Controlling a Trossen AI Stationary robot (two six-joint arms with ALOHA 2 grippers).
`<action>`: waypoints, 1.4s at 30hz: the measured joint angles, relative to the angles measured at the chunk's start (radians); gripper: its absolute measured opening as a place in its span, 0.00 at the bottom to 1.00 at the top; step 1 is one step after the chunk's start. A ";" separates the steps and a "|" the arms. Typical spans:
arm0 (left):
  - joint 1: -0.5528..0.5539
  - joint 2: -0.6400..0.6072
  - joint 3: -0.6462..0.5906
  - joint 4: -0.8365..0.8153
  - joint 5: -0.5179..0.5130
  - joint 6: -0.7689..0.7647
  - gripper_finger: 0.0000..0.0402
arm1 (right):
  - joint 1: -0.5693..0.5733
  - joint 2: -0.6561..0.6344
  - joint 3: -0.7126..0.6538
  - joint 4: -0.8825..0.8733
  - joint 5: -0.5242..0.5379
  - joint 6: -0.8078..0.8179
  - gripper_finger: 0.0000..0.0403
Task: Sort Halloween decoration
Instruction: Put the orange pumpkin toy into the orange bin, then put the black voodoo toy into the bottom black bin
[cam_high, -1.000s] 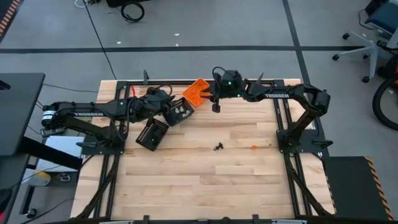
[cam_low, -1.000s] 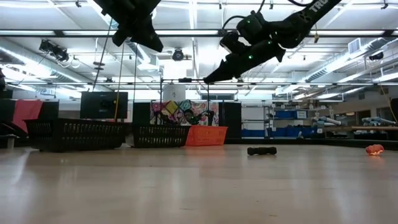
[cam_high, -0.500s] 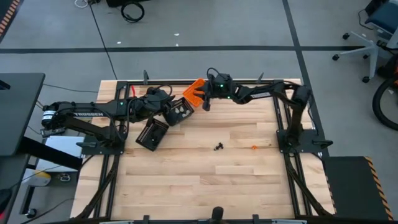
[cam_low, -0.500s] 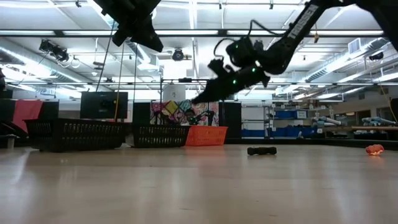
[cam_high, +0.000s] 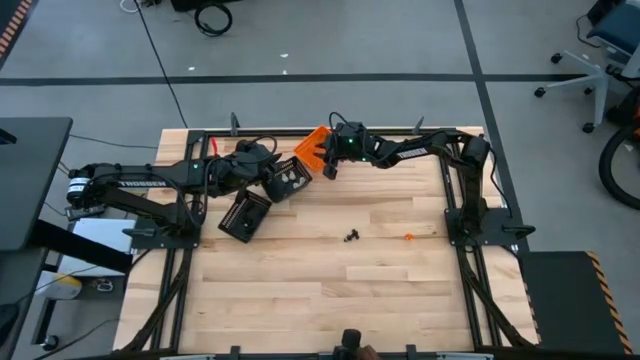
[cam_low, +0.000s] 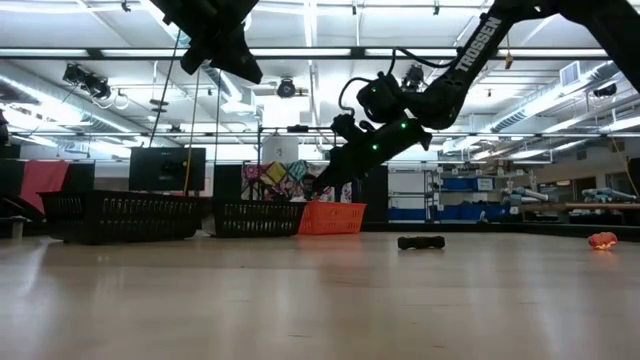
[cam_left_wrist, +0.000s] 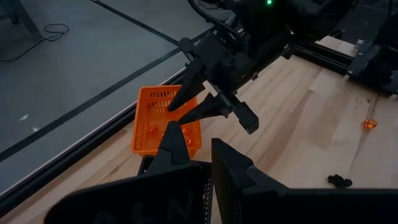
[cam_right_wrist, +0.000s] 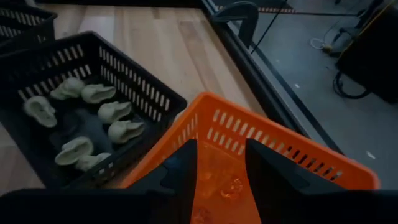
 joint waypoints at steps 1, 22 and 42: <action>0.000 0.000 0.000 0.000 0.000 0.000 0.00 | 0.000 0.000 0.000 -0.003 -0.005 0.001 0.35; 0.000 0.000 0.000 0.000 0.000 0.000 0.00 | 0.025 -0.189 0.000 -0.148 -0.034 0.028 0.43; 0.000 0.000 0.000 0.000 0.000 0.000 0.00 | 0.211 -0.339 -0.043 -1.028 -0.143 0.105 0.41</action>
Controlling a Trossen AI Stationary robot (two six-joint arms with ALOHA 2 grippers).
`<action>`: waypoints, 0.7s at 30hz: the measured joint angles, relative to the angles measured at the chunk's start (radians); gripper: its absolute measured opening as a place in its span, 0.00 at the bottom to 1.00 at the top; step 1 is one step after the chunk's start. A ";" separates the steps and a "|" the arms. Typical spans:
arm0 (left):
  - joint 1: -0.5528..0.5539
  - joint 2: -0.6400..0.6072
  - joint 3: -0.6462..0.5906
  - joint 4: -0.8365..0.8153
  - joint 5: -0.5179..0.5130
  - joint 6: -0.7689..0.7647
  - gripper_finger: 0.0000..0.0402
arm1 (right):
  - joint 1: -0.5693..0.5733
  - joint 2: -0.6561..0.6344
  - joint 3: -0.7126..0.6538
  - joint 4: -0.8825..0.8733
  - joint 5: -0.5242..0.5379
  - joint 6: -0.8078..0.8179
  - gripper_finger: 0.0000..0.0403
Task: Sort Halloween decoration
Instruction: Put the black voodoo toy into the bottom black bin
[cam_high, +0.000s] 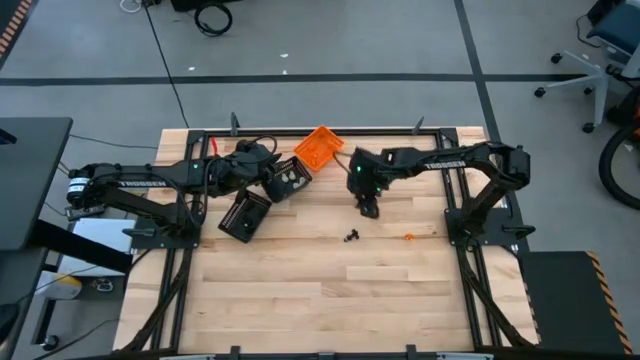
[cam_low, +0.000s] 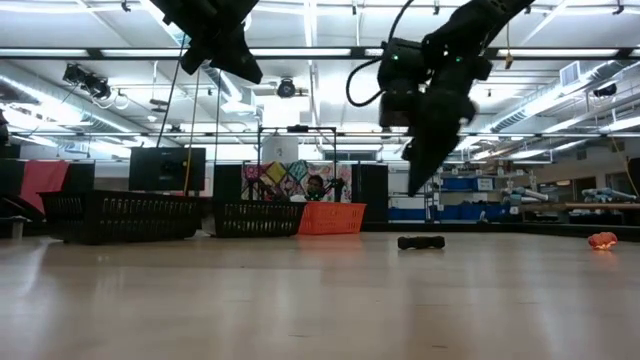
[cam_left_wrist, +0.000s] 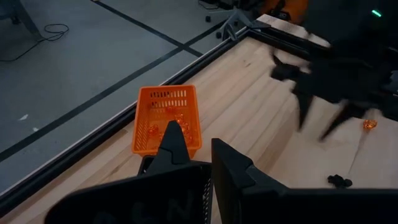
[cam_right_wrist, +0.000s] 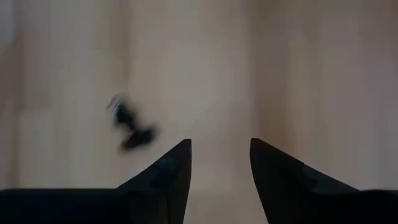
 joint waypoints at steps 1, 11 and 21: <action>0.000 0.000 0.000 0.000 0.000 0.000 0.00 | 0.021 -0.001 0.000 -0.033 -0.001 -0.010 0.41; 0.000 0.000 0.000 0.002 0.000 0.000 0.00 | 0.199 0.032 -0.003 0.088 0.051 -0.048 0.50; 0.000 0.000 0.000 0.017 0.000 0.000 0.00 | 0.287 0.148 -0.014 0.176 0.023 -0.169 0.55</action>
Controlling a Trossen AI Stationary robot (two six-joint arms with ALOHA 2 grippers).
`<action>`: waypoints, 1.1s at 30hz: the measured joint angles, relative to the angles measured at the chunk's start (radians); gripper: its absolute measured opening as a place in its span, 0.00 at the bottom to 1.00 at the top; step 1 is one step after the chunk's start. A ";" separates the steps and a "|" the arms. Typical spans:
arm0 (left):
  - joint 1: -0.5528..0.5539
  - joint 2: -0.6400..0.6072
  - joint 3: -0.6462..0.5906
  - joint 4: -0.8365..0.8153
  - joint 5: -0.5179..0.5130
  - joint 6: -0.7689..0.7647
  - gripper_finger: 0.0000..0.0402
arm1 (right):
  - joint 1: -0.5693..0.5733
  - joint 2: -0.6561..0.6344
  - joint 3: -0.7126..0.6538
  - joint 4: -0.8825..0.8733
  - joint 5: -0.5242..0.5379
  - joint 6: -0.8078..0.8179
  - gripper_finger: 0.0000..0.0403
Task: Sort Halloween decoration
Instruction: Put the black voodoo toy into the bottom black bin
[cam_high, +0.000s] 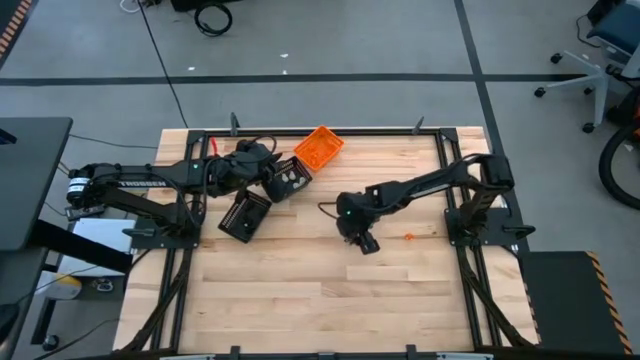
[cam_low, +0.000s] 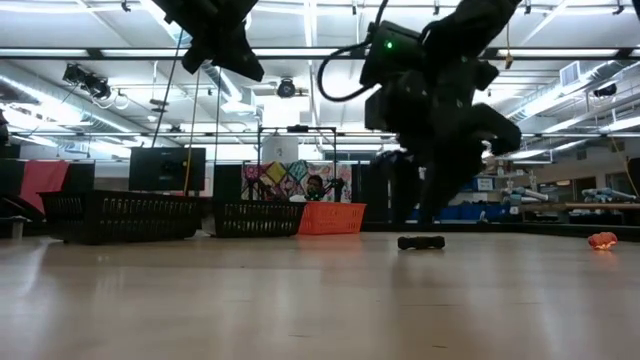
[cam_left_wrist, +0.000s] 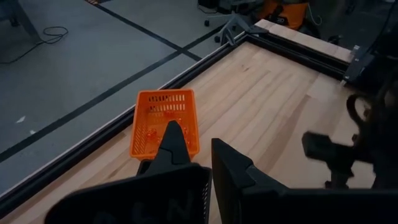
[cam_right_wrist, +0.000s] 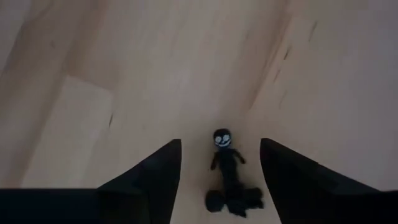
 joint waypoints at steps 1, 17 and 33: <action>0.000 0.000 0.000 0.004 0.000 0.000 0.00 | 0.006 0.012 0.000 0.000 0.002 0.008 0.54; 0.000 0.000 0.000 0.037 0.000 0.000 0.00 | 0.028 0.114 0.005 0.042 0.097 -0.062 0.21; 0.000 0.000 0.000 0.041 0.000 0.000 0.00 | -0.015 0.063 0.043 0.032 -0.054 -0.120 0.10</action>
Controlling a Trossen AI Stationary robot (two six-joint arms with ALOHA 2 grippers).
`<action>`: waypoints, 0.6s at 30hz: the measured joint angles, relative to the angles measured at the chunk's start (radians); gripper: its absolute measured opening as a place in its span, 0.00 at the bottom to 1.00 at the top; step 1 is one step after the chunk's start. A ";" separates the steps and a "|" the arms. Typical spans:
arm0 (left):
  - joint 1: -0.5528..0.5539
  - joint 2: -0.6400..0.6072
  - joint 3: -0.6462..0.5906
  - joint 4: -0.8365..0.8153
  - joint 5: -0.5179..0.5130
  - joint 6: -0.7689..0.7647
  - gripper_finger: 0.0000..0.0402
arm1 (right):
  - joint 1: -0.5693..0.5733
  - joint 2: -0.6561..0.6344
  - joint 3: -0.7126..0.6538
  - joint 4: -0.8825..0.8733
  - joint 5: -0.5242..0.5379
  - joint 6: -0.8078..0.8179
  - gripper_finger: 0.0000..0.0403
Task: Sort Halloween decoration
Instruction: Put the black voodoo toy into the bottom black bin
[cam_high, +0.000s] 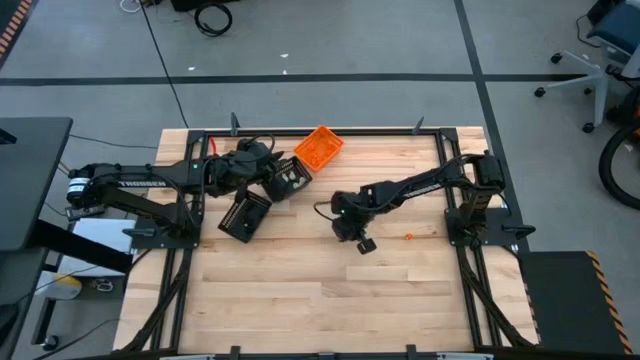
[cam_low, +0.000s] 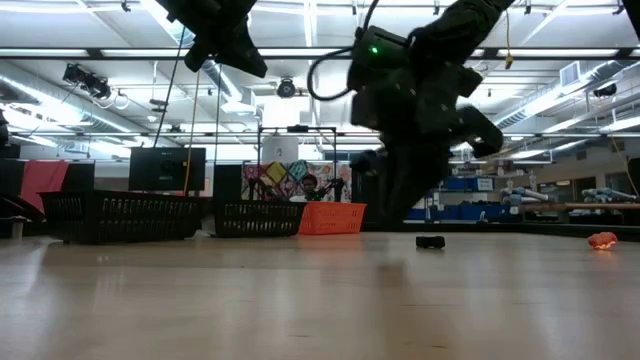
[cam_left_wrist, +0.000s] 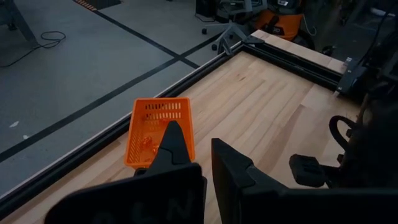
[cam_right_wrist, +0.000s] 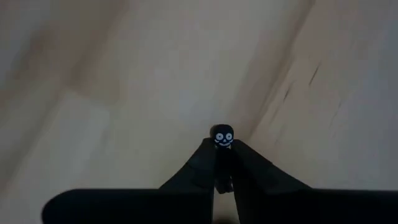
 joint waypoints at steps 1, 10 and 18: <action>0.000 0.000 0.000 0.000 0.000 0.000 0.00 | -0.006 -0.001 0.012 0.005 -0.021 0.001 0.10; 0.000 0.000 0.000 0.002 0.000 0.000 0.00 | -0.069 0.000 0.058 0.116 -0.071 0.009 0.10; 0.000 0.000 0.000 0.002 0.000 0.000 0.00 | -0.084 0.081 0.060 0.488 -0.110 0.087 0.10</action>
